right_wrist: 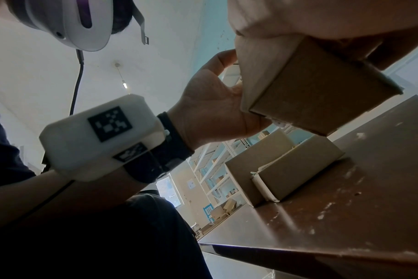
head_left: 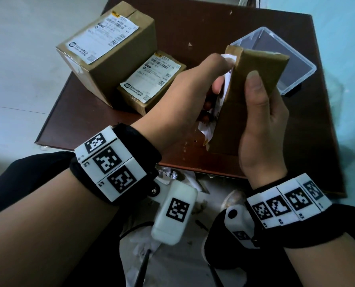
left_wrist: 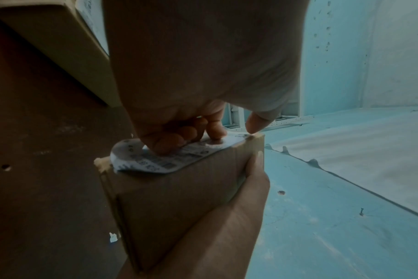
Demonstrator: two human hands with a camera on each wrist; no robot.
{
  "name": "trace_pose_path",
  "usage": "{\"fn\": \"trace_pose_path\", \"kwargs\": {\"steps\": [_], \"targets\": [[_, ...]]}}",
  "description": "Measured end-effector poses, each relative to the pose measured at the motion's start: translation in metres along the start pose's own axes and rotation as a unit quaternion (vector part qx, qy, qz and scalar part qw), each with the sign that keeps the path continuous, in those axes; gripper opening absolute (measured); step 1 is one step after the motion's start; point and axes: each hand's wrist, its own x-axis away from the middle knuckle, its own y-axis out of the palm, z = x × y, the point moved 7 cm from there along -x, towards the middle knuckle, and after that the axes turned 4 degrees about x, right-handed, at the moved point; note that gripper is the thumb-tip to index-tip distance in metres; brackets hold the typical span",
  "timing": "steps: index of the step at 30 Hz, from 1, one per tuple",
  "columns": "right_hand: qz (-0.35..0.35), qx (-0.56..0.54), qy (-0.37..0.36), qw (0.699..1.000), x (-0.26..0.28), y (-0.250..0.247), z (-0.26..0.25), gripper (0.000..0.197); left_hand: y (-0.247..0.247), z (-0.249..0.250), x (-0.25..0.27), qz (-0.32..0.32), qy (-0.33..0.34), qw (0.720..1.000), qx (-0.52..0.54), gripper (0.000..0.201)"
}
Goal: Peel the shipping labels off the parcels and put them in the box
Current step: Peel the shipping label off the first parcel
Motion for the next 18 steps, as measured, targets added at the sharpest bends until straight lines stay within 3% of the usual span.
{"fn": "trace_pose_path", "kwargs": {"steps": [5, 12, 16, 18], "targets": [[0.003, 0.007, 0.002, 1.000, 0.0001, -0.0004, -0.0025, 0.029, 0.0002, -0.0007, 0.0001, -0.006, 0.000, 1.000, 0.000, 0.042], [0.006, 0.019, -0.001, 1.000, -0.0008, -0.0018, 0.0018, 0.036, 0.0011, -0.0011, -0.0011, -0.016, 0.011, 1.000, 0.003, 0.045], [0.007, 0.017, -0.003, 1.000, -0.0017, -0.0017, 0.0019, 0.036, -0.0011, -0.0027, -0.0038, -0.012, 0.012, 1.000, 0.002, 0.033], [0.009, 0.017, 0.000, 1.000, -0.0019, -0.0018, 0.0022, 0.033, 0.0020, -0.0025, -0.0037, -0.031, 0.018, 0.999, 0.020, 0.043]]}}
